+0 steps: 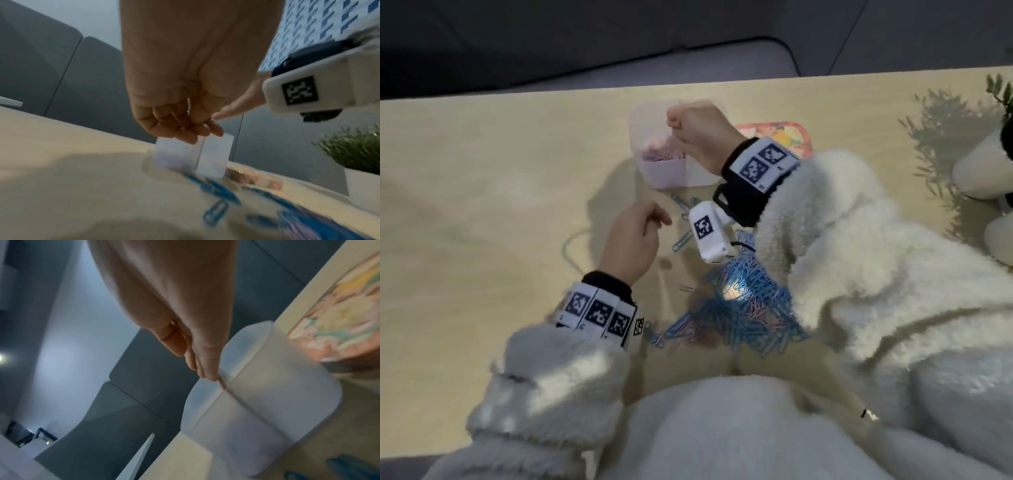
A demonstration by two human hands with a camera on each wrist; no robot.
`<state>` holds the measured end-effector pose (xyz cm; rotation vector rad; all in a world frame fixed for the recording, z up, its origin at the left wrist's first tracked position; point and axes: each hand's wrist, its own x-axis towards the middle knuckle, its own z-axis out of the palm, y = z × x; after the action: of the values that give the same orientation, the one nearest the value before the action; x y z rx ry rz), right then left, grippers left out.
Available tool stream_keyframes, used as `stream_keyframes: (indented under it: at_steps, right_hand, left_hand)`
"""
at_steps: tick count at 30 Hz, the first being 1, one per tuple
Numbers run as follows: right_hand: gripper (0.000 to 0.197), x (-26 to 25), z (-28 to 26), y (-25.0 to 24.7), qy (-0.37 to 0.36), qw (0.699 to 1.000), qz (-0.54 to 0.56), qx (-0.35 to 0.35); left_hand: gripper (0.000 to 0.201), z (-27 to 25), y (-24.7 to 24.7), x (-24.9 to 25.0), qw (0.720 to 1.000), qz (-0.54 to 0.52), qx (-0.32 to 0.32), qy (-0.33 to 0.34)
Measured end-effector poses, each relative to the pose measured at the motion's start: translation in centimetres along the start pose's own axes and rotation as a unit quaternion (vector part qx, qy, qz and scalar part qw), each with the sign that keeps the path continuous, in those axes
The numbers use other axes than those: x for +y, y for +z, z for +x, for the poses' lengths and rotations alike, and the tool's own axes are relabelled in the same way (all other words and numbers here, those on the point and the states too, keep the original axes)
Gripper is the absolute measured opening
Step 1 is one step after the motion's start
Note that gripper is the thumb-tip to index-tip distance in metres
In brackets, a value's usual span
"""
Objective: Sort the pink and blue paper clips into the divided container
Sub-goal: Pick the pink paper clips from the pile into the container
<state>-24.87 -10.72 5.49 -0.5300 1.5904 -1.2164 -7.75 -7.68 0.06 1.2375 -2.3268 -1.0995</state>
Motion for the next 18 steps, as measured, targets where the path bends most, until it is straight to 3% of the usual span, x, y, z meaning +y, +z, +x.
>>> stream_keyframes:
  at_steps: [2, 5, 7, 10, 14, 18]
  right_hand:
    - [0.024, 0.2, -1.5, -2.1, -0.029, 0.999, 0.018, 0.014]
    - [0.027, 2.3, -4.0, -6.8, -0.051, 0.994, 0.028, 0.095]
    - [0.033, 5.0, -5.3, -10.5, -0.039, 0.985, -0.084, 0.145]
    - [0.029, 9.7, -6.7, -14.1, -0.016, 0.941, -0.288, 0.179]
    - [0.015, 14.0, -8.6, -14.7, 0.014, 0.937, -0.328, 0.121]
    - [0.007, 14.9, -9.8, -15.4, 0.003, 0.891, -0.416, 0.183]
  left_hand:
    - [0.028, -1.0, 0.9, -0.8, 0.999, 0.011, -0.042, -0.004]
    - [0.025, -1.3, 2.3, -0.9, 0.994, 0.05, -0.095, 0.012]
    - [0.021, -1.1, 3.6, -0.3, 0.986, 0.083, -0.139, 0.042]
    - [0.029, -0.8, 5.7, 1.5, 0.961, 0.148, -0.198, 0.122]
    - [0.03, -0.9, 8.5, 3.4, 0.925, 0.236, -0.206, 0.214]
    - [0.035, -1.5, 9.1, 3.5, 0.899, 0.29, -0.224, 0.239]
